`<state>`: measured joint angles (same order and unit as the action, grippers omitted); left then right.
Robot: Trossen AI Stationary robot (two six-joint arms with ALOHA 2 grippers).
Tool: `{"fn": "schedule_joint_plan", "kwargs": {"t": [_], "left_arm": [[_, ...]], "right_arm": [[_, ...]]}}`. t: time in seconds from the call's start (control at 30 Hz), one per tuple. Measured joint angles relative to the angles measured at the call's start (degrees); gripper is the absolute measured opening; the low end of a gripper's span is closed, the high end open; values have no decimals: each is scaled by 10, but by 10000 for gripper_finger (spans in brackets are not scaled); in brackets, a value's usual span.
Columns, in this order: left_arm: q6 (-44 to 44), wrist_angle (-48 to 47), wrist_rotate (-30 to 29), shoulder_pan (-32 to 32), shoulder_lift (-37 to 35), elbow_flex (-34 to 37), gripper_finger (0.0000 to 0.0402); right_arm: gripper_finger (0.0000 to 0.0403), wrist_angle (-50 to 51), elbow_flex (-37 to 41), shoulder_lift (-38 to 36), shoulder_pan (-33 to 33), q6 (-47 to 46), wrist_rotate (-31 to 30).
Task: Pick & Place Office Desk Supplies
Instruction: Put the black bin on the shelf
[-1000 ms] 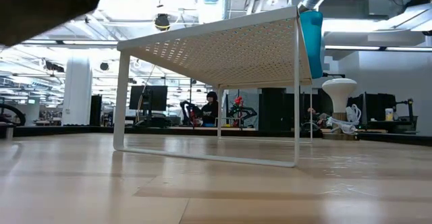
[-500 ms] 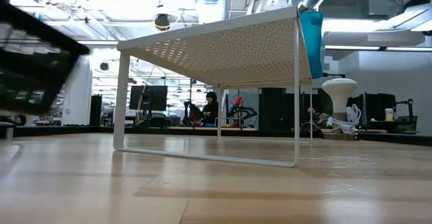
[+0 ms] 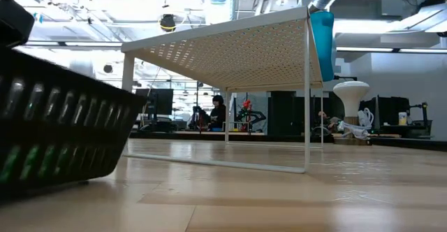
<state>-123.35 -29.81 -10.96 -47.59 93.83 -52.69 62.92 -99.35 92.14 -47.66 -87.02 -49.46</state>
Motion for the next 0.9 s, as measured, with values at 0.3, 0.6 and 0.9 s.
{"fn": "schedule_joint_plan", "kwargs": {"t": [0.3, 0.6, 0.9], "left_arm": [[16, -32, -32, 0, -48, 0, 113], [211, -86, -36, 0, -171, 0, 175], [756, -48, 115, 0, -298, -1, 177]], "right_arm": [[130, 0, 0, 0, 0, 0, 1], [130, -6, 0, 0, -3, 0, 1], [130, -4, 0, 0, -3, 25, 5]]}}
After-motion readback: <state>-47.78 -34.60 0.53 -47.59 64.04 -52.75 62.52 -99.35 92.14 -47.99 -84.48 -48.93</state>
